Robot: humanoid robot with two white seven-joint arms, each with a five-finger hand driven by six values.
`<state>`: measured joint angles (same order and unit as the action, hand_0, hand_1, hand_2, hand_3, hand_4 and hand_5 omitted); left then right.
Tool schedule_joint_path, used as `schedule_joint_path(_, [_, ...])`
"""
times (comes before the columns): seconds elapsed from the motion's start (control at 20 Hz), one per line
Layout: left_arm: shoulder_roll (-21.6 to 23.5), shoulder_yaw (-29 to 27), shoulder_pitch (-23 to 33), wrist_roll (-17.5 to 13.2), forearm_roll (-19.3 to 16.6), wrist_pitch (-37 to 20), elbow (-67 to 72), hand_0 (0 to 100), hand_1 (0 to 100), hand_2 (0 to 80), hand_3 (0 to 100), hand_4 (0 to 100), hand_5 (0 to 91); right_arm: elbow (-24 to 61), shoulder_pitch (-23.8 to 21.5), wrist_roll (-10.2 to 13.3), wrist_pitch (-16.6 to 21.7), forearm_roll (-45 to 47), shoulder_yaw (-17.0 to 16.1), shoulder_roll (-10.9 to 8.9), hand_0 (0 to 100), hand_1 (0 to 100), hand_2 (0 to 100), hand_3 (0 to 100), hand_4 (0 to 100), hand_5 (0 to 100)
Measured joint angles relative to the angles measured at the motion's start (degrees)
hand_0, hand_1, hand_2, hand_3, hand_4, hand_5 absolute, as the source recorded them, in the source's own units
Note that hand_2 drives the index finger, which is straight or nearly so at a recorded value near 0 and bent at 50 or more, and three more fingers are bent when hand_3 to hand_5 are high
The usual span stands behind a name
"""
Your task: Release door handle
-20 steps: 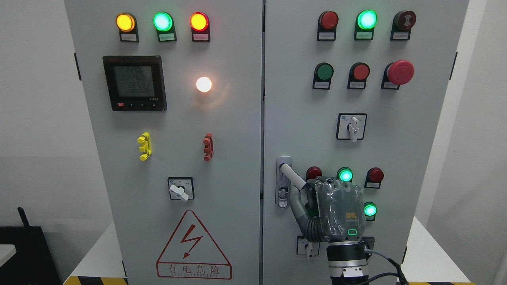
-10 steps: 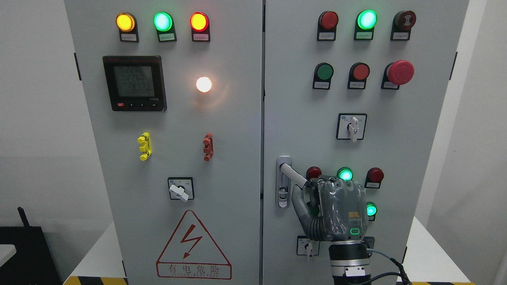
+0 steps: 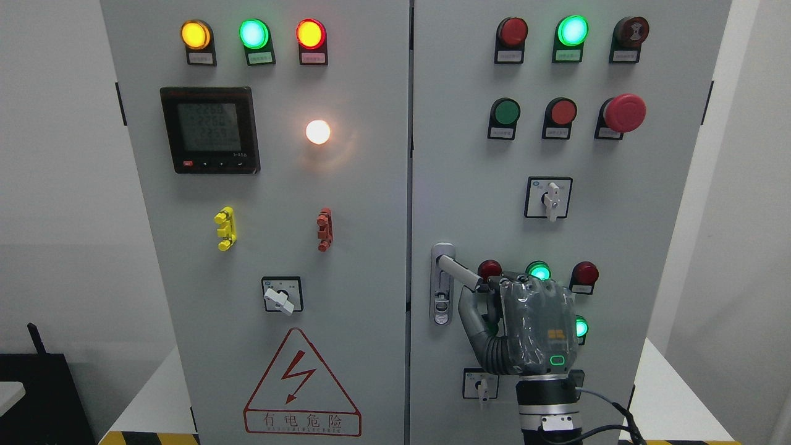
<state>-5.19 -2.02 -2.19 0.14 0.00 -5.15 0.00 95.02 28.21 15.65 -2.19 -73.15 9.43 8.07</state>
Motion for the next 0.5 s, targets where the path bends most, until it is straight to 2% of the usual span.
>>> schedule_joint_path(0.5, [0.00,0.00,-0.01,0.00,0.00,0.00,0.00,12,39,0.0,0,0,0.0,0.21,0.03,-0.01,0.00,0.02,-0.12,-0.04,65,48,100,100,100,99])
